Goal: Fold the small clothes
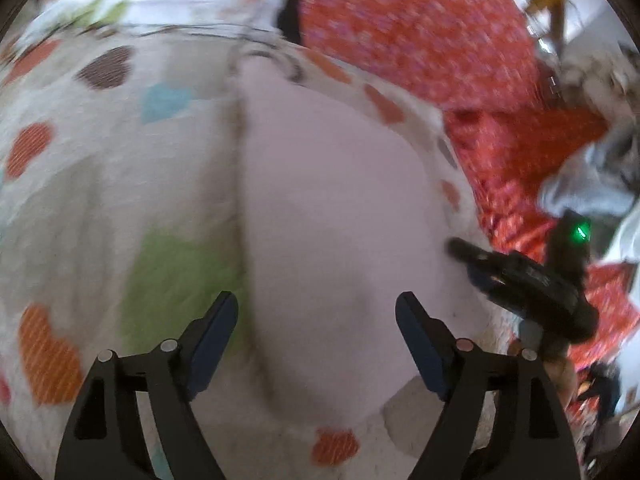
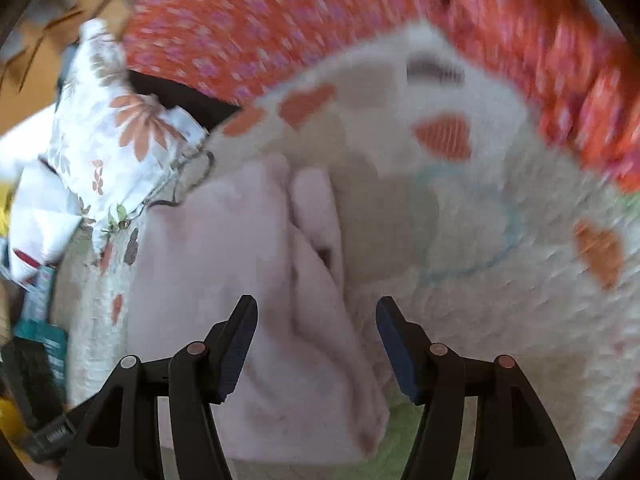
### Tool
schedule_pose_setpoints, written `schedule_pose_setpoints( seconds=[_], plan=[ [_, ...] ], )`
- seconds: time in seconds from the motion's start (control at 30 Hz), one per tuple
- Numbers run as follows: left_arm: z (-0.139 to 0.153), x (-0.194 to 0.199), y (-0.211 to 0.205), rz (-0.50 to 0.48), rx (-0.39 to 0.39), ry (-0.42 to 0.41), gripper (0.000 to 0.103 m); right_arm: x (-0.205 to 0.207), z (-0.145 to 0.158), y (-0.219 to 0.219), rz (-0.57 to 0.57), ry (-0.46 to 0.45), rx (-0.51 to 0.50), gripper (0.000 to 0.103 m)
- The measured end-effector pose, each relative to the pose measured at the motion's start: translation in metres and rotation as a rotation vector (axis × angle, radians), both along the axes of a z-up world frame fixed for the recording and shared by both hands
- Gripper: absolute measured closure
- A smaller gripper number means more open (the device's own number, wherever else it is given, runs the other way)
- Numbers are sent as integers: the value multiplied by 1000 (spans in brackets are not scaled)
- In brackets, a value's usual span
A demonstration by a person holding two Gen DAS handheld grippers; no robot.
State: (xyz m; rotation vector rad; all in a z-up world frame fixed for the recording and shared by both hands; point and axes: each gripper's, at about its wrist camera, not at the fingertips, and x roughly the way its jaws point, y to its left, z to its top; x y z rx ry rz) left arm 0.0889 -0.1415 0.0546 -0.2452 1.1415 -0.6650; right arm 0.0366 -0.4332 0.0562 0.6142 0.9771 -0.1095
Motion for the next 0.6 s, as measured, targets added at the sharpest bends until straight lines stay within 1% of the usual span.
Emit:
schedule_pose_setpoints(
  seconds=[0.03,0.1,0.13,0.17,0.2,0.23,0.27,0.3,0.33,0.37,0.4,0.43,0.47,0.5,0.53,0.57,0.6],
  plan=[
    [-3,1,-8,-18,20,0,23,4,-8,-3,10,13,33,36],
    [-13,3,-21,-35,69,33,24,13,-24,-6,33,25,88,36],
    [-15,3,-23,-31,94,39,39,15,-29,-4,34,20,110,35],
    [-13,3,-23,-28,116,29,51,16,-30,-2,21,11,119,42],
    [-9,4,-22,-31,114,29,57,17,-29,0,26,5,135,56],
    [-4,4,-18,-27,99,32,64,17,-29,2,45,-7,191,73],
    [5,5,-12,-22,73,36,65,16,-28,3,49,-6,254,73],
    [10,5,-8,-18,66,30,65,11,-24,4,28,-24,273,73],
    [14,5,-5,-16,66,22,63,6,-17,6,26,-42,268,73],
    [16,4,-3,-14,77,16,58,3,-14,9,22,-40,252,72],
    [15,4,-1,-4,102,16,56,2,-16,12,9,-8,219,70],
    [12,4,0,5,131,15,53,0,-19,13,-11,20,191,62],
    [7,2,1,5,165,15,49,-1,-21,12,-36,42,168,51],
    [6,1,3,5,170,11,46,-5,-23,10,-62,51,159,50],
    [7,-1,5,7,173,2,44,-9,-23,8,-85,43,179,50],
    [10,-4,8,10,178,-15,42,-14,-20,7,-110,38,182,49],
    [15,-7,10,11,184,-43,42,-18,-15,8,-127,28,161,49]
  ],
)
